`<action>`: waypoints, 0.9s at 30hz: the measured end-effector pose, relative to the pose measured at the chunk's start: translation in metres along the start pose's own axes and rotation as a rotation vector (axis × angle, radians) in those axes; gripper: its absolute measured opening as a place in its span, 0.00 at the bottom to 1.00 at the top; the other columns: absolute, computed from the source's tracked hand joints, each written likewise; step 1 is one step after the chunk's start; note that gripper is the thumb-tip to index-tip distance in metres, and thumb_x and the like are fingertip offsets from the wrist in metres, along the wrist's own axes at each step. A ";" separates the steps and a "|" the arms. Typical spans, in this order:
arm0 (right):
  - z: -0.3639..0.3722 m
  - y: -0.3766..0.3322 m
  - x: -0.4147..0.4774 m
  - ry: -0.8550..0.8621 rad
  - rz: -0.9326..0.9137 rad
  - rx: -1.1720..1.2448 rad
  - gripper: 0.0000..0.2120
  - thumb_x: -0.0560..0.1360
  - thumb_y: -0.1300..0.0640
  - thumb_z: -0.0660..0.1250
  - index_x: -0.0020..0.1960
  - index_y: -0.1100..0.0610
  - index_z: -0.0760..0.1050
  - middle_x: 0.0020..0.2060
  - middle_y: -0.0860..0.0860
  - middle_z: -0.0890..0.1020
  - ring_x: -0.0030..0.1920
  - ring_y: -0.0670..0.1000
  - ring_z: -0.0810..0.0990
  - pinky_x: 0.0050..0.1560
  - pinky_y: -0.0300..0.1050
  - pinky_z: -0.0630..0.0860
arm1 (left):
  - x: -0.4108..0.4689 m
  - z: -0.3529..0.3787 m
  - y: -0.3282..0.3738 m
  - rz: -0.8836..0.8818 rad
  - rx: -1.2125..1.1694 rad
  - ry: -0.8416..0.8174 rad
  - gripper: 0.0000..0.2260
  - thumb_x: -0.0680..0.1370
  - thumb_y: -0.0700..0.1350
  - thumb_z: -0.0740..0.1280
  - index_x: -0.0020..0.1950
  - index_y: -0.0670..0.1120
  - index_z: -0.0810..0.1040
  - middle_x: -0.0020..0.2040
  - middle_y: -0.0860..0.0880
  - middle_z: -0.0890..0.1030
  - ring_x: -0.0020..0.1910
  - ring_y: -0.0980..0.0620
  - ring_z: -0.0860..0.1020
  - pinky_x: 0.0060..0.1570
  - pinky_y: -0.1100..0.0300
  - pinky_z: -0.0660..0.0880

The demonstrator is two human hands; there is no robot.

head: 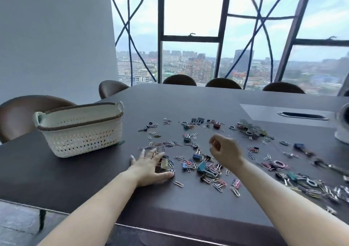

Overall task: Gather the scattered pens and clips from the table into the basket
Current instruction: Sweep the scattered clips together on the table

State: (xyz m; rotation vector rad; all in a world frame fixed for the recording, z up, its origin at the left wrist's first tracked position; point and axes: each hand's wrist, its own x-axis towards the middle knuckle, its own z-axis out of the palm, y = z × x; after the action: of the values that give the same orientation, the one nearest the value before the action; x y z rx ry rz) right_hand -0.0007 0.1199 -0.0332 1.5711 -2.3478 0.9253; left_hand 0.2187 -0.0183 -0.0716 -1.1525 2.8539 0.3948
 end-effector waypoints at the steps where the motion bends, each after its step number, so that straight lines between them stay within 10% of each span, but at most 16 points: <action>1: -0.007 0.012 -0.010 -0.015 0.019 -0.009 0.05 0.73 0.58 0.64 0.47 0.57 0.77 0.37 0.51 0.81 0.37 0.52 0.78 0.40 0.42 0.75 | 0.003 0.004 0.011 0.003 0.001 0.019 0.38 0.70 0.71 0.57 0.75 0.58 0.50 0.77 0.53 0.46 0.76 0.45 0.42 0.69 0.35 0.42; 7: -0.031 0.050 -0.067 -0.137 0.136 0.017 0.18 0.73 0.45 0.65 0.59 0.52 0.72 0.53 0.49 0.78 0.57 0.52 0.76 0.57 0.46 0.73 | 0.017 0.016 0.086 0.129 -0.035 0.074 0.34 0.73 0.67 0.57 0.75 0.53 0.54 0.77 0.53 0.52 0.76 0.49 0.47 0.71 0.38 0.45; 12: -0.026 0.040 -0.088 -0.523 0.160 -0.187 0.55 0.52 0.19 0.56 0.73 0.39 0.43 0.76 0.47 0.45 0.76 0.56 0.40 0.74 0.61 0.43 | 0.011 0.011 0.078 0.164 -0.072 -0.010 0.49 0.61 0.77 0.58 0.75 0.60 0.44 0.77 0.53 0.42 0.75 0.47 0.36 0.69 0.35 0.41; 15: -0.006 0.038 -0.070 -0.532 0.223 -0.243 0.51 0.59 0.22 0.56 0.74 0.40 0.39 0.76 0.48 0.41 0.75 0.58 0.36 0.72 0.65 0.38 | 0.010 0.012 0.068 0.212 0.018 -0.076 0.60 0.47 0.82 0.55 0.74 0.61 0.39 0.77 0.55 0.38 0.74 0.47 0.32 0.68 0.34 0.39; 27: 0.030 0.070 0.020 -0.526 0.186 -0.233 0.38 0.67 0.26 0.55 0.71 0.33 0.43 0.77 0.47 0.45 0.76 0.57 0.41 0.72 0.65 0.41 | 0.106 0.005 0.067 0.057 0.021 0.052 0.40 0.66 0.73 0.59 0.72 0.66 0.43 0.77 0.53 0.42 0.75 0.42 0.37 0.67 0.31 0.42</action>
State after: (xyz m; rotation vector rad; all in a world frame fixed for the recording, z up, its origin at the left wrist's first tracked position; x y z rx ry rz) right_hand -0.0654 0.1051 -0.0760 1.6740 -2.8609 0.2575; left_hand 0.0959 -0.0423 -0.0759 -1.0963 2.9338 0.3411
